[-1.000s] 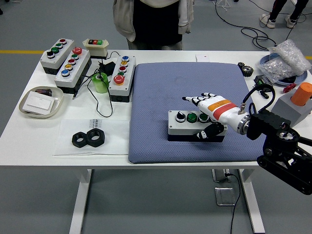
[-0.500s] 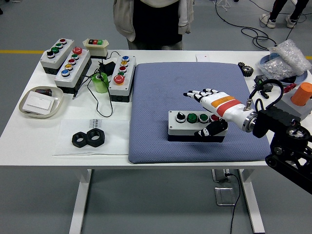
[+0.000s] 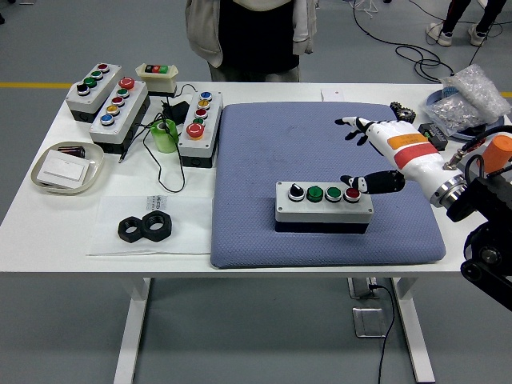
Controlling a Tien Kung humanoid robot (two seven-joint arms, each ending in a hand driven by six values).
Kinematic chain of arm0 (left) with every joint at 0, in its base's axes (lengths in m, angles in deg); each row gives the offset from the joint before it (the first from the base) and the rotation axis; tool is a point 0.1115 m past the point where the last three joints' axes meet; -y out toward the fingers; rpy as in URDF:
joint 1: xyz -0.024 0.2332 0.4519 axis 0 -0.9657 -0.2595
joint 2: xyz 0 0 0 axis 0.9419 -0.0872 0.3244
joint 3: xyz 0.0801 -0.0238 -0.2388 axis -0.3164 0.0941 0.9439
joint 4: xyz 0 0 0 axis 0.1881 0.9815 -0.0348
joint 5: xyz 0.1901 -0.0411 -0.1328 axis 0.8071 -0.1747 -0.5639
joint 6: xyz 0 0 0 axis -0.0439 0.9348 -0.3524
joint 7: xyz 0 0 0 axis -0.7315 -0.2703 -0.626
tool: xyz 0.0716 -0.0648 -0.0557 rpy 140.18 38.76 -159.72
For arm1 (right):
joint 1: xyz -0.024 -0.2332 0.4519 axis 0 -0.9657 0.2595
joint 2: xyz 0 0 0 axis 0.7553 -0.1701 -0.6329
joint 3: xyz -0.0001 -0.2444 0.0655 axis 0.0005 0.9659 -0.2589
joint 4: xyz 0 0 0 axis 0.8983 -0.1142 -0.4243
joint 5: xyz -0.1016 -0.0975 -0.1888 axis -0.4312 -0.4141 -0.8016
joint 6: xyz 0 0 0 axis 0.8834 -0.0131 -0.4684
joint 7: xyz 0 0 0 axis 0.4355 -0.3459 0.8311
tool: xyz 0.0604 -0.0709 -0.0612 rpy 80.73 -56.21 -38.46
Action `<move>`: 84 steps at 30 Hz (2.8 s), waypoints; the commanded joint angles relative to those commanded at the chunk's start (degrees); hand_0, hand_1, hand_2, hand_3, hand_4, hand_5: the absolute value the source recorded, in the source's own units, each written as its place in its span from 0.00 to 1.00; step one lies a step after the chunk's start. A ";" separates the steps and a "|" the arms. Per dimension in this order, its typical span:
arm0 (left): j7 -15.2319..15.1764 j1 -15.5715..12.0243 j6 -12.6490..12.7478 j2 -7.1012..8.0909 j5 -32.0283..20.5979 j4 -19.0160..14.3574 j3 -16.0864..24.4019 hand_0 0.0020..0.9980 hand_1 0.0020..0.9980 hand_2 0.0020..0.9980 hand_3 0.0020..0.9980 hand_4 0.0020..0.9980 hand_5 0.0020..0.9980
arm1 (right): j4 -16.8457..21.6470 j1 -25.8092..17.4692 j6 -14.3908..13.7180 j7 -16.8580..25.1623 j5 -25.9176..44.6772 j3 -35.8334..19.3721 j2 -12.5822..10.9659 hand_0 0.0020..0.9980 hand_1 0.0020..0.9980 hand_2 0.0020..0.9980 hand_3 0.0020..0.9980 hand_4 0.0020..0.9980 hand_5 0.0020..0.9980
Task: Pick up the button,place it on the desk,press the button,press the button
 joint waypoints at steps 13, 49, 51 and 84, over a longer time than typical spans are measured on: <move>0.31 -0.21 -0.05 -0.01 1.05 0.05 0.61 0.75 0.78 0.86 0.77 0.54 1.00 | 0.69 -2.32 2.41 -2.06 -0.06 1.60 -1.00 0.07 0.00 0.03 0.65 0.76 0.29; 0.13 -0.04 -0.06 0.00 0.51 0.07 0.31 0.75 0.78 0.86 0.77 0.54 1.00 | -1.08 -3.51 5.29 -4.21 -0.44 1.47 -0.99 0.07 0.00 0.03 0.64 0.76 0.33; 0.13 -0.05 -0.05 -0.01 0.50 0.07 0.33 0.75 0.78 0.86 0.77 0.54 1.00 | -0.90 -3.43 5.25 -4.21 -0.35 1.18 -1.17 0.07 0.00 0.03 0.64 0.76 0.33; 0.38 -0.02 -0.10 -0.04 1.22 0.18 0.81 0.75 0.78 0.86 0.77 0.54 1.00 | 2.19 -4.87 4.93 -5.32 -1.77 0.94 -1.67 0.08 0.00 0.03 0.64 0.77 0.36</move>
